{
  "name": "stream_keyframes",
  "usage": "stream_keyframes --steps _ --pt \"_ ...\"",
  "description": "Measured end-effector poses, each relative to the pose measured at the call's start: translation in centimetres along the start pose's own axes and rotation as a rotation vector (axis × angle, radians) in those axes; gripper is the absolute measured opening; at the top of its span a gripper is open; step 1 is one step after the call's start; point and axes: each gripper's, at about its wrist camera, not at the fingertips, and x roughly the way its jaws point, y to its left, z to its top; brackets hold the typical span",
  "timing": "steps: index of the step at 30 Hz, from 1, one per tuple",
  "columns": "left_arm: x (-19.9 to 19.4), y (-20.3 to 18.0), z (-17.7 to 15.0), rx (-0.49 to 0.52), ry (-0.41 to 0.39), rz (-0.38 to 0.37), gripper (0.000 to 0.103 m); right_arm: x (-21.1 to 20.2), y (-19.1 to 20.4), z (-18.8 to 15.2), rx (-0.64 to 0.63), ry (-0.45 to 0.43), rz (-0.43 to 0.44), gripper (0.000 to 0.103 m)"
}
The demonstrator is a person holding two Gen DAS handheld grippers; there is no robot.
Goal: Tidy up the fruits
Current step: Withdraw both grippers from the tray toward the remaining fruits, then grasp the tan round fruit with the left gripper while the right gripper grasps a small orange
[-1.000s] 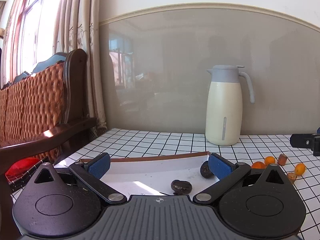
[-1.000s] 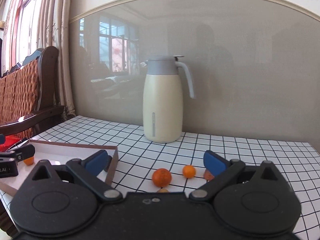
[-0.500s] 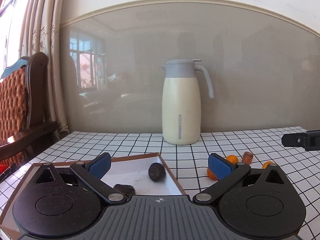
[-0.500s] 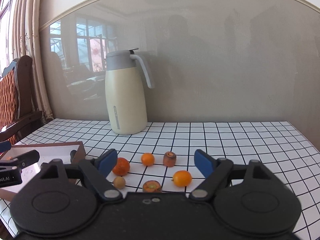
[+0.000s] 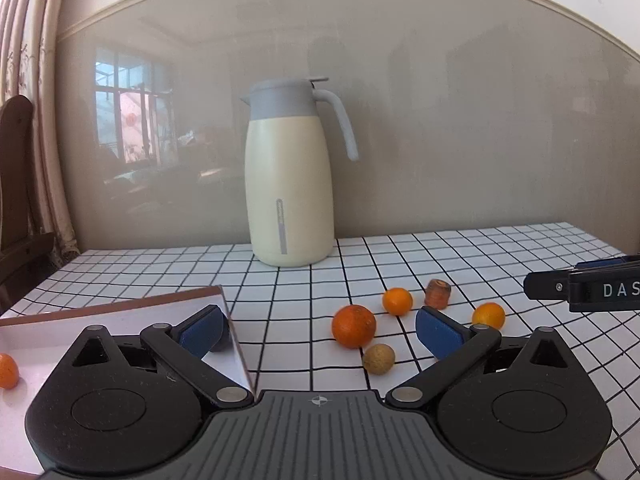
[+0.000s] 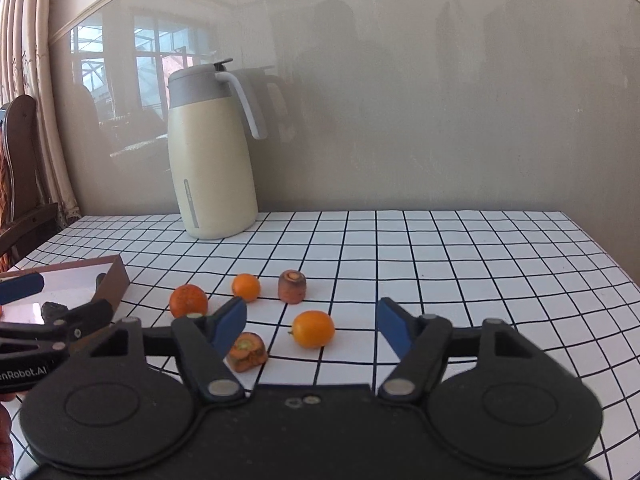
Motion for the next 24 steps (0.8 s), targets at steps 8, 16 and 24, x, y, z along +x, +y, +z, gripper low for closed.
stream_keyframes --steps 8,16,24 --pt "2.9 -2.2 -0.9 0.01 0.081 -0.019 0.079 2.1 -1.0 -0.4 -0.001 0.054 0.013 0.05" --pt "5.1 -3.1 -1.6 -0.018 0.161 -0.056 0.061 5.1 -1.2 -0.3 -0.001 0.099 0.043 0.042" --pt "6.8 -3.5 -2.0 -0.034 0.202 -0.041 0.051 6.8 -0.9 -0.6 -0.005 0.138 0.066 0.039"
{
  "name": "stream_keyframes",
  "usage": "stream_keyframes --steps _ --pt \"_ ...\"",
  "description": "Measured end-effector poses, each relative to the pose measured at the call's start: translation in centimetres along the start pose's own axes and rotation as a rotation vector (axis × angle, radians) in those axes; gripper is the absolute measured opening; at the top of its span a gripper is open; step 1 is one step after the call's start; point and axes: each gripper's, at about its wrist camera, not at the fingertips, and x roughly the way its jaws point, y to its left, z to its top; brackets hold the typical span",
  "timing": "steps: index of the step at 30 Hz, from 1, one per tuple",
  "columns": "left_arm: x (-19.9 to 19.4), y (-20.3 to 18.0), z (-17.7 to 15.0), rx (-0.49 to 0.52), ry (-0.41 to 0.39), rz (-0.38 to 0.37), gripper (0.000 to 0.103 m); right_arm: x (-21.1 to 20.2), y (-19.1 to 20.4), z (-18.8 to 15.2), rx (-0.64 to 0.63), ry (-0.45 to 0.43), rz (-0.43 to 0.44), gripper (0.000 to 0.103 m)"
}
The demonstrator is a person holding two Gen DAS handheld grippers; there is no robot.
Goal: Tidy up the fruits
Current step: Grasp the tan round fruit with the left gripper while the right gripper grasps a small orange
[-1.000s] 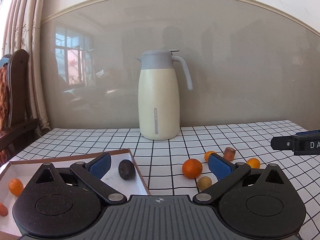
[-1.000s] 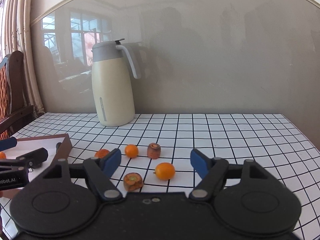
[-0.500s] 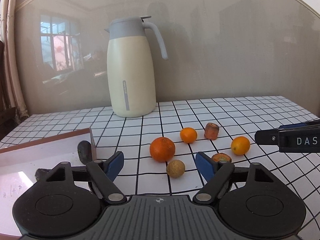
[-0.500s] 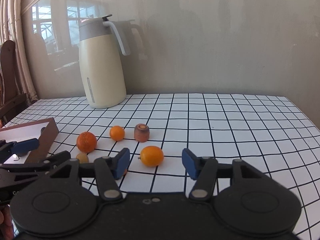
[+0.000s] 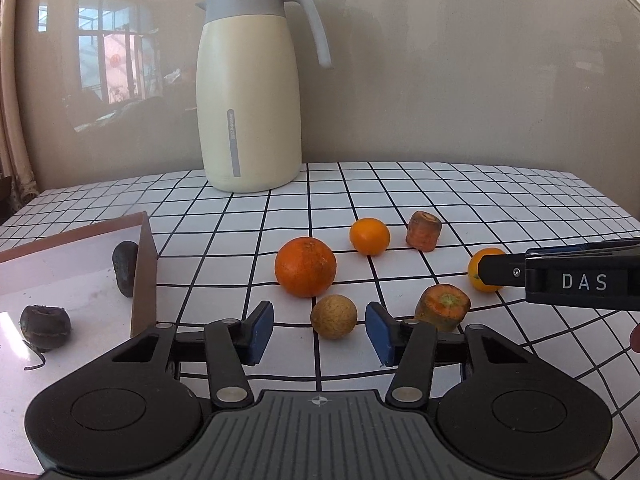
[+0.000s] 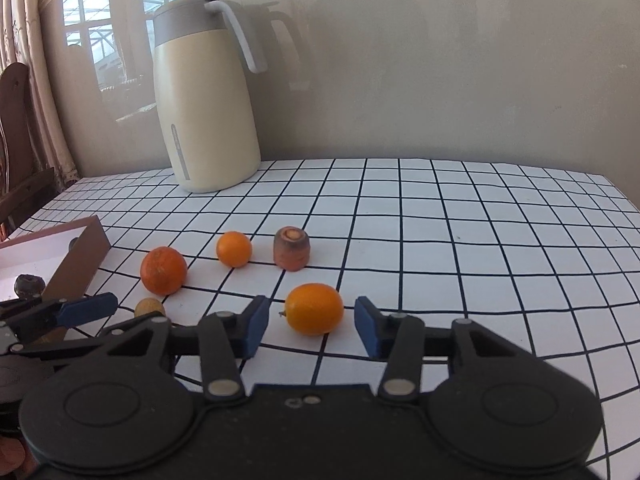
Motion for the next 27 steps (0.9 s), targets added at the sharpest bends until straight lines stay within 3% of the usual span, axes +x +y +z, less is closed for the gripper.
stream_keyframes --steps 6,13,15,27 --pt "0.7 -0.2 0.2 -0.015 0.023 -0.017 0.04 0.7 -0.2 0.0 0.013 0.012 -0.004 0.036" --pt "0.9 -0.7 0.3 -0.006 0.034 -0.028 0.038 1.3 0.0 0.0 0.006 0.021 -0.009 0.034" --pt "1.1 -0.7 0.4 -0.005 0.049 -0.027 0.026 1.5 0.1 0.0 0.003 0.024 -0.01 0.033" --pt "-0.3 -0.5 0.6 -0.001 0.008 -0.045 0.026 0.7 0.2 0.2 -0.01 0.001 -0.056 0.029"
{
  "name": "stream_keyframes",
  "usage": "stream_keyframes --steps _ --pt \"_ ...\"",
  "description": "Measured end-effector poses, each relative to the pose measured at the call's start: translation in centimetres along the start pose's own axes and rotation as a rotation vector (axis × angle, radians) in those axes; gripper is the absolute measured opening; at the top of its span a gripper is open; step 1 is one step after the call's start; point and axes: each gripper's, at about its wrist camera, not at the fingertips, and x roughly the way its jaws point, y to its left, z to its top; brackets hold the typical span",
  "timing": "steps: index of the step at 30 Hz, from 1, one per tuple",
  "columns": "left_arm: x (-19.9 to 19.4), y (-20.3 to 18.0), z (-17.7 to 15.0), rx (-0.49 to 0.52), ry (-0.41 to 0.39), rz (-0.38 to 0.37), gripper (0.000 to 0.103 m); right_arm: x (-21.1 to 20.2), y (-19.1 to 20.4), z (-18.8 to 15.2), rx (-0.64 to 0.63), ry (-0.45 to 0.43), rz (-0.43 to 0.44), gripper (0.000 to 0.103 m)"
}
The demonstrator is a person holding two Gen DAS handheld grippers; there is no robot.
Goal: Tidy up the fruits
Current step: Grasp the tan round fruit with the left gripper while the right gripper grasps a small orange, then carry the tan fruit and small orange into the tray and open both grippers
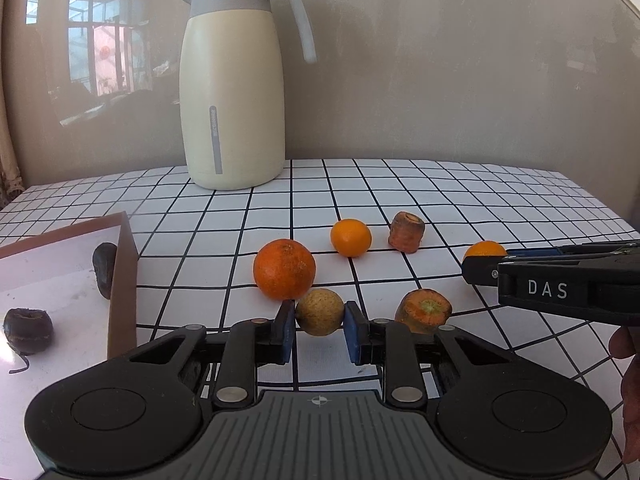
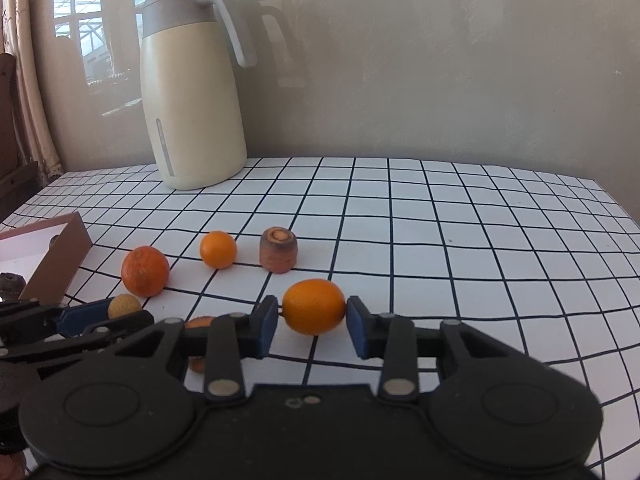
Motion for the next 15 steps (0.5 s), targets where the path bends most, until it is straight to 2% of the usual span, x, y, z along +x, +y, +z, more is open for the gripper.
stream_keyframes --steps 15 --pt "-8.4 3.7 0.1 0.001 -0.11 0.031 0.026 -7.0 2.7 0.2 0.004 -0.096 0.005 0.029"
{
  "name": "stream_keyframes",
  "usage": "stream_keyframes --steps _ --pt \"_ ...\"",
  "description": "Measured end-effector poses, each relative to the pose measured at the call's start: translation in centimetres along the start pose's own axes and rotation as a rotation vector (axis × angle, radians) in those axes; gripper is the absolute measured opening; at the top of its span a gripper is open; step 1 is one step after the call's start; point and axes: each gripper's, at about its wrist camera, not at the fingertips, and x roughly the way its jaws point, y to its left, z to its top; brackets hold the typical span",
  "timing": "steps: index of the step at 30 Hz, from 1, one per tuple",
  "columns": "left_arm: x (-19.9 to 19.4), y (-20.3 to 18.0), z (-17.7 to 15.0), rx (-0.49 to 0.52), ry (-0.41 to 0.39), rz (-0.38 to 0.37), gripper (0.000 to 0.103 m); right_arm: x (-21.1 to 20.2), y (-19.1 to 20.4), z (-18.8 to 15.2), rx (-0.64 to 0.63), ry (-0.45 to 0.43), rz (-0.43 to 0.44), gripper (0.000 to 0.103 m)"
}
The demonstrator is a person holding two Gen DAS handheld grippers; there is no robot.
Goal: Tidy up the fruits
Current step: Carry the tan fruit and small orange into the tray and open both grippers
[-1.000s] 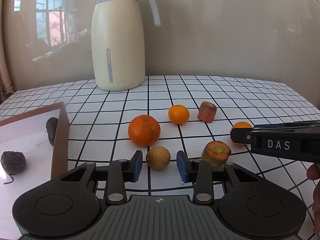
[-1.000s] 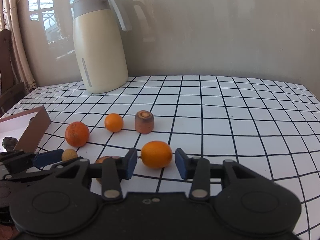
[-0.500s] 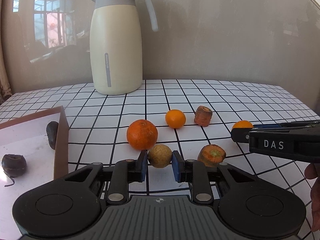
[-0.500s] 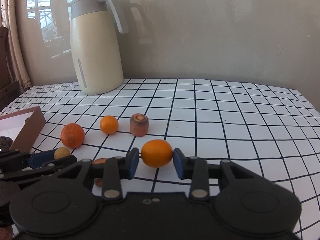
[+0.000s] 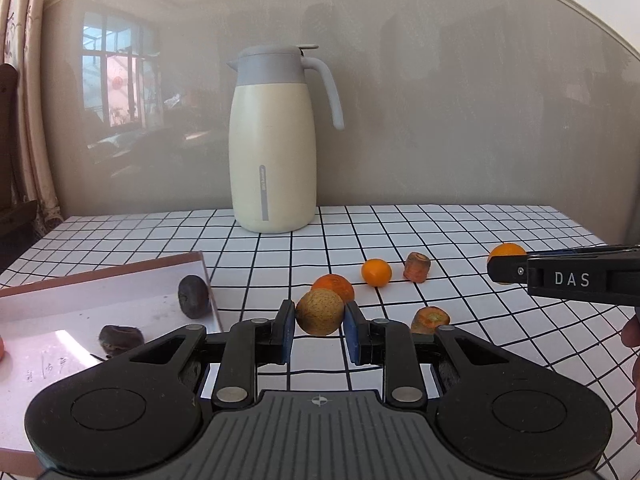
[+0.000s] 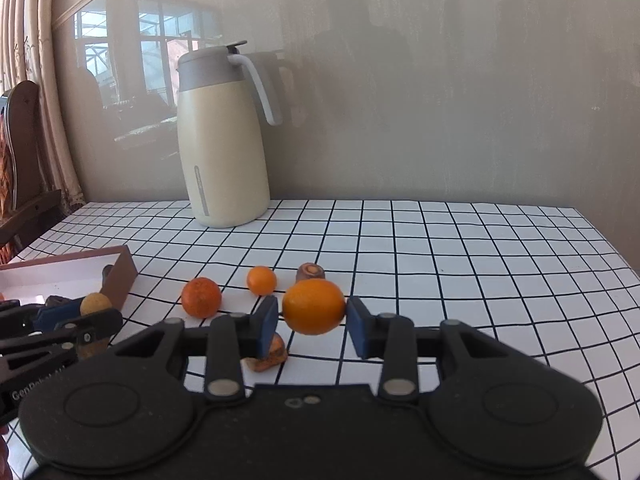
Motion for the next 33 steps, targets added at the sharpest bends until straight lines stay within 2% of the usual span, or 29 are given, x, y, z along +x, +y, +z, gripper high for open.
stream_keyframes --steps 6,14,21,33 --pt "-2.8 1.9 -0.7 0.003 -0.027 0.031 0.026 -1.9 1.7 -0.7 -0.016 0.001 0.014 0.029" --pt "-6.4 6.0 -1.3 -0.011 -0.074 0.124 0.026 -3.9 5.2 -1.1 -0.075 -0.016 0.085 0.029" --pt "-8.2 10.2 -2.1 -0.065 -0.082 0.21 0.026 -4.2 8.1 -0.7 -0.085 -0.029 0.159 0.029" --pt "-10.4 15.5 -3.2 -0.099 -0.107 0.331 0.026 -3.3 14.4 -0.4 -0.166 -0.035 0.266 0.029"
